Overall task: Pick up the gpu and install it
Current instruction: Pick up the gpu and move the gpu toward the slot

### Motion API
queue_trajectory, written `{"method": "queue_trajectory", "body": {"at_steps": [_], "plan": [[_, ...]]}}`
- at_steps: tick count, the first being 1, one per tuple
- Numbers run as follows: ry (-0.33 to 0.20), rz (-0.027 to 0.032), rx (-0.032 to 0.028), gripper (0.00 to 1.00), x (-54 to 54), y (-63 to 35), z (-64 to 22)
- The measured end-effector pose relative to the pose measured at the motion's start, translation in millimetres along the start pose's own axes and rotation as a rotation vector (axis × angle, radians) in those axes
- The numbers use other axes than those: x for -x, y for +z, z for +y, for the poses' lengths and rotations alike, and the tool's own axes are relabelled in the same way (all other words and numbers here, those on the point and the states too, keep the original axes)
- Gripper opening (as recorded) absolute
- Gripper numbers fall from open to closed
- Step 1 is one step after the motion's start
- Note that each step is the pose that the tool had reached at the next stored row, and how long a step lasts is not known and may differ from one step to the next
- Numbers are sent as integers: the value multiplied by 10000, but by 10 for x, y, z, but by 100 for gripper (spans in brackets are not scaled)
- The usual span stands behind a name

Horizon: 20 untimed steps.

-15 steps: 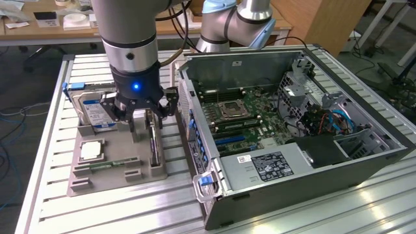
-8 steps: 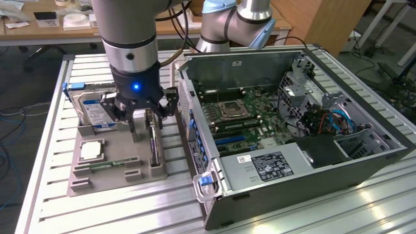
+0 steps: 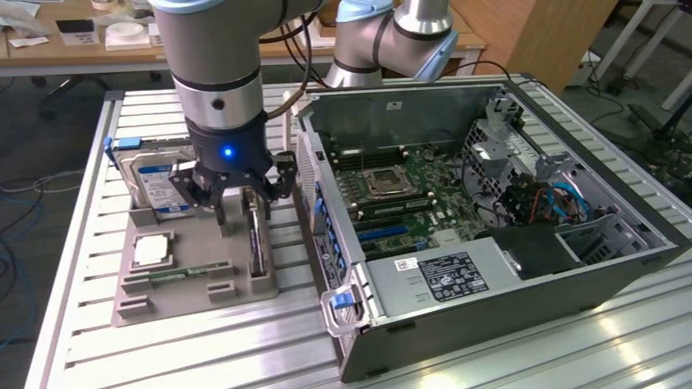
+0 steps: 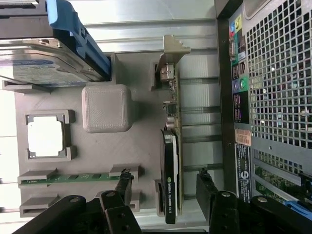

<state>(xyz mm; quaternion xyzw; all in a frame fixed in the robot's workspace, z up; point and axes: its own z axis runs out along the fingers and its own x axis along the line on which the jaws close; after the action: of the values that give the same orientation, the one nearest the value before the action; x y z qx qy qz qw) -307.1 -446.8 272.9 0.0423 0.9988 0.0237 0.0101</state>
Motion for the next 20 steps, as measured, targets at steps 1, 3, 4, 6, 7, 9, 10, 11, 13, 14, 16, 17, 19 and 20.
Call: {"method": "queue_trajectory", "body": {"at_steps": [1, 3, 4, 6, 7, 9, 10, 11, 13, 14, 16, 17, 19, 20], "plan": [[0, 0, -7, 65, 0, 7, 0], [0, 2, -11, 65, 0, 7, -1], [1, -1, -8, 65, 1, 10, 0], [1, -1, -8, 65, 5, 12, 0], [0, 0, -9, 65, 6, 12, 0], [1, 1, -10, 65, 6, 13, 0], [0, 1, -10, 65, 7, 15, 0], [0, 0, -9, 65, 7, 19, 0], [0, 0, -9, 65, 7, 22, 0], [0, 0, -9, 65, 7, 24, 0], [0, 0, -9, 65, 7, 28, -1], [0, 0, -9, 65, 7, 29, -1], [0, 1, -9, 65, 7, 33, -1], [0, 0, -10, 65, 7, 34, -1]]}}
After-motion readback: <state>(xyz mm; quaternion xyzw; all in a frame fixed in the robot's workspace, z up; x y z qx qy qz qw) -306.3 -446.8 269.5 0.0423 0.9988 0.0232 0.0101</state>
